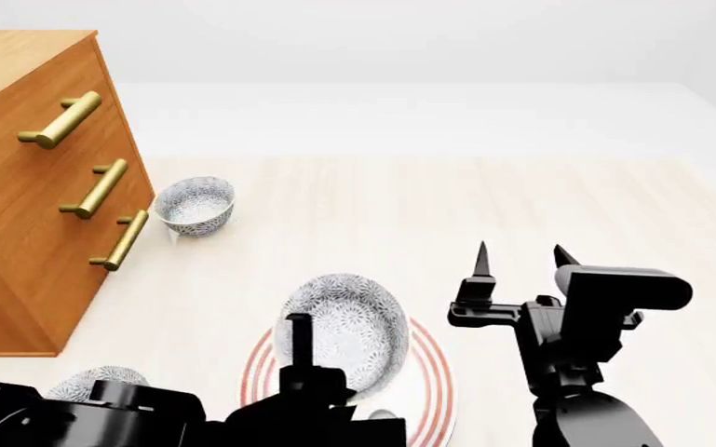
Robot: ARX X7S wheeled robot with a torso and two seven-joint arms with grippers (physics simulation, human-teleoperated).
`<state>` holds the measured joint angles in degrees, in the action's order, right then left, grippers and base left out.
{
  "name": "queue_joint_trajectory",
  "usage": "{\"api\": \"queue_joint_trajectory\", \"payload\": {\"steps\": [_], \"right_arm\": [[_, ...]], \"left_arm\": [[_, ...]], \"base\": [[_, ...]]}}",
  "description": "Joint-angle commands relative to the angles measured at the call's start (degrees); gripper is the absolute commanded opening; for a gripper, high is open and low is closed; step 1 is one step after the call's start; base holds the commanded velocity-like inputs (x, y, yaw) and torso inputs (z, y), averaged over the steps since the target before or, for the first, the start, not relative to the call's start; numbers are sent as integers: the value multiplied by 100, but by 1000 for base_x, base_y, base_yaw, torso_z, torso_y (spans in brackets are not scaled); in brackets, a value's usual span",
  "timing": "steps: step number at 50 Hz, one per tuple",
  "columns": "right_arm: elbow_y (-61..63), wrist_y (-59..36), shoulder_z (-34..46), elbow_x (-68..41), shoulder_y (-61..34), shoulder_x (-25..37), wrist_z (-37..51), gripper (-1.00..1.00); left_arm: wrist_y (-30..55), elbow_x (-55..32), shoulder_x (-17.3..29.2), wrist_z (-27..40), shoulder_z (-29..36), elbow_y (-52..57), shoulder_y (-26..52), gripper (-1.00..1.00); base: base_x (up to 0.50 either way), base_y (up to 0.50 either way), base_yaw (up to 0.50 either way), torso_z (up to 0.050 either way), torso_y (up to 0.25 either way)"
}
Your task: Put the bowl in the middle on the plate.
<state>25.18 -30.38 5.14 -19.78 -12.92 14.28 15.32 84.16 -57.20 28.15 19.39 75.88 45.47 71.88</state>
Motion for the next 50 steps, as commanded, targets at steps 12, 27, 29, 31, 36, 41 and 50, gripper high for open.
{"api": "queue_joint_trajectory", "payload": {"steps": [12, 27, 29, 31, 36, 41, 50], "right_arm": [[1, 103, -19, -57, 90, 28, 58, 100], [35, 83, 1, -87, 75, 65, 105, 100], [48, 75, 9, -90, 70, 71, 110, 100], [59, 70, 10, -96, 68, 76, 118, 100], [83, 51, 10, -111, 60, 88, 140, 100], [85, 53, 20, -121, 54, 97, 150, 100], [46, 109, 25, -131, 81, 101, 156, 100]], "left_arm": [[-793, 768, -32, -479, 845, -531, 276, -100], [-1194, 724, -19, -889, 797, -1049, 252, -100], [-1209, 710, -24, -895, 786, -1077, 234, -100], [-1236, 718, -19, -901, 798, -1074, 225, -100], [-1271, 684, -15, -922, 796, -1088, 191, -100], [-1326, 696, -1, -955, 821, -1131, 169, -100], [-1413, 725, -19, -1067, 904, -1249, 155, -100]], "base": [[0, 0, 0, 0, 0], [0, 0, 0, 0, 1], [0, 0, 0, 0, 0], [0, 0, 0, 0, 0], [0, 0, 0, 0, 0], [0, 0, 0, 0, 0], [0, 0, 0, 0, 1]]}}
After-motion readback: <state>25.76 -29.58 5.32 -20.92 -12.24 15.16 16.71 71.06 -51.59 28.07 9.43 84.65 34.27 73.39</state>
